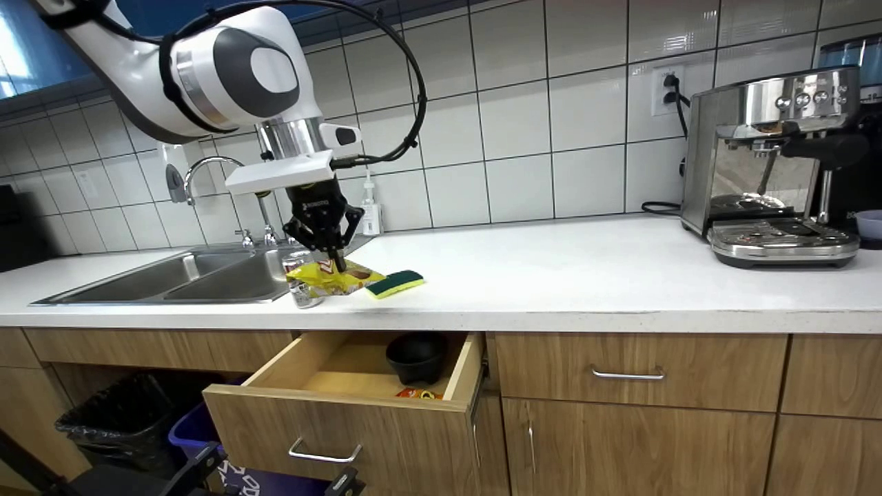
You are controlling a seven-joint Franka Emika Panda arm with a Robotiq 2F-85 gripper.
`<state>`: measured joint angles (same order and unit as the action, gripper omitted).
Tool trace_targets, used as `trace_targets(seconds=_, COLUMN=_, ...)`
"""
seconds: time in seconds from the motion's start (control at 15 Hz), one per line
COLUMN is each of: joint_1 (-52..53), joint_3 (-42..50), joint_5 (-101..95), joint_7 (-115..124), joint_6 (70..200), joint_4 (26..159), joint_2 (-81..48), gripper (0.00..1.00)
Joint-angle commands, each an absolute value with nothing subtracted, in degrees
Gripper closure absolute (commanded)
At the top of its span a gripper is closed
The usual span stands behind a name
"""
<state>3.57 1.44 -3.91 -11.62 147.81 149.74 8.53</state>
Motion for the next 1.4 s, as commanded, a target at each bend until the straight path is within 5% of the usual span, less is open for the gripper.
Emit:
trace_targets(seconds=0.0, joint_1=3.4, joint_3=1.5, joint_5=-2.6, joint_7=-16.1, joint_6=148.7, joint_4=152.6, joint_2=10.2, gripper=1.0)
trace_targets(seconds=1.33, joint_1=3.0, joint_3=-1.4, joint_5=-5.3, joint_7=-17.6, joint_6=166.0, joint_4=154.9, joint_2=-5.8, gripper=1.0)
